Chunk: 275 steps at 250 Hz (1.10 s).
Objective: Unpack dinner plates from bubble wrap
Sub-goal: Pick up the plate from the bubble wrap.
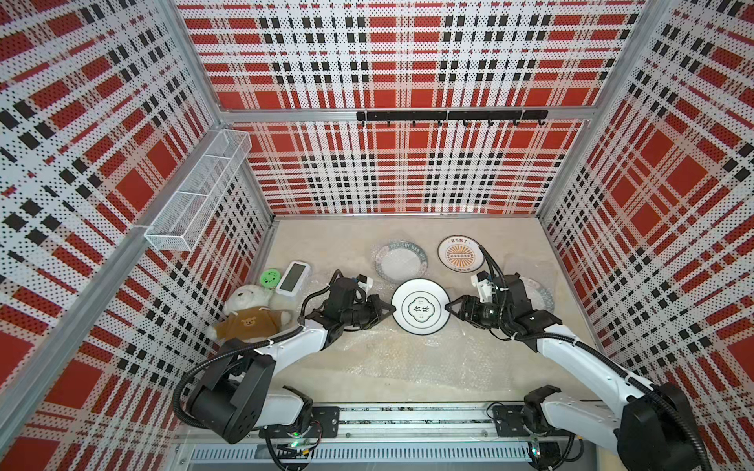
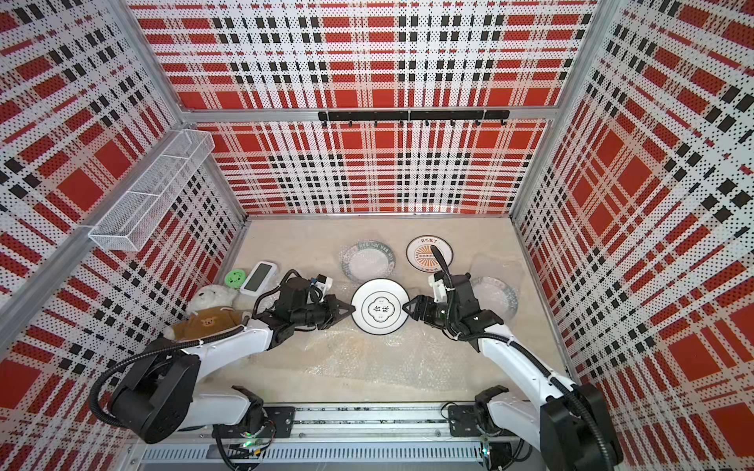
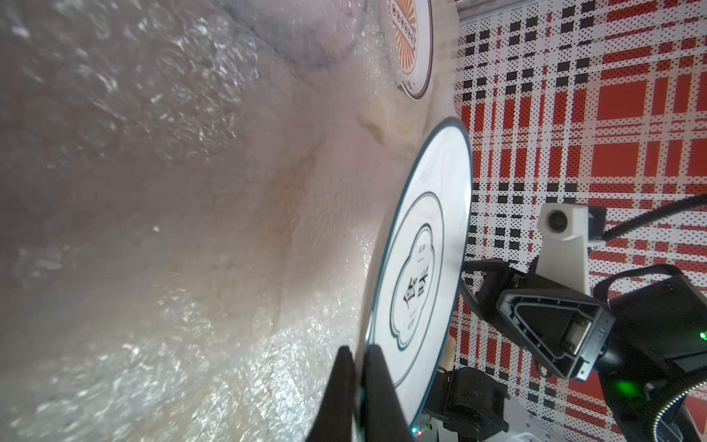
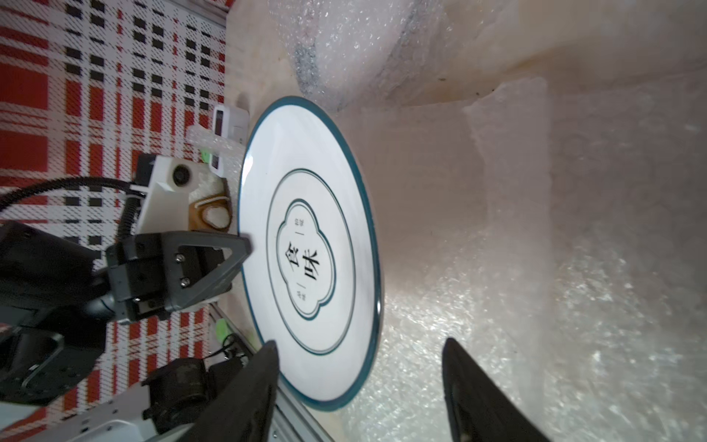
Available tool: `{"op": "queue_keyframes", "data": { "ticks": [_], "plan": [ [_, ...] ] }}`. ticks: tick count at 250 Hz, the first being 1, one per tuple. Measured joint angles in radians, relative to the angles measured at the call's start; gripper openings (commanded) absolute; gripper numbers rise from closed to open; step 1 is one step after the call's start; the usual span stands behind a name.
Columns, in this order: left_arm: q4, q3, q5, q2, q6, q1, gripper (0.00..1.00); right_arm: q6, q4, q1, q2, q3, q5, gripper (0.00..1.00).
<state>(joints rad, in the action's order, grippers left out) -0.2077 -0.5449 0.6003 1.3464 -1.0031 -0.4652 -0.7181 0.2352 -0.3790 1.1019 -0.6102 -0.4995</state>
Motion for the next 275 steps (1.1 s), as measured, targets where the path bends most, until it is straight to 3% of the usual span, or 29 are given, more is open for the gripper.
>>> {"op": "queue_keyframes", "data": {
  "ticks": [113, 224, 251, 275],
  "plan": [
    [-0.008, -0.002, 0.027, -0.021, -0.045, 0.000, 0.00, -0.046, -0.097, 0.000, 0.071, -0.003, -0.069, 0.23],
    [-0.015, -0.013, 0.019, -0.013, -0.032, -0.007, 0.00, -0.091, -0.126, 0.006, 0.087, -0.003, -0.068, 0.01],
    [-0.016, -0.014, 0.016, -0.002, -0.028, -0.008, 0.11, -0.095, -0.127, 0.005, 0.095, -0.003, -0.067, 0.00],
    [-0.020, -0.015, 0.017, 0.000, -0.017, -0.008, 0.31, -0.099, -0.127, 0.005, 0.097, -0.003, -0.066, 0.00]
  ]
}}
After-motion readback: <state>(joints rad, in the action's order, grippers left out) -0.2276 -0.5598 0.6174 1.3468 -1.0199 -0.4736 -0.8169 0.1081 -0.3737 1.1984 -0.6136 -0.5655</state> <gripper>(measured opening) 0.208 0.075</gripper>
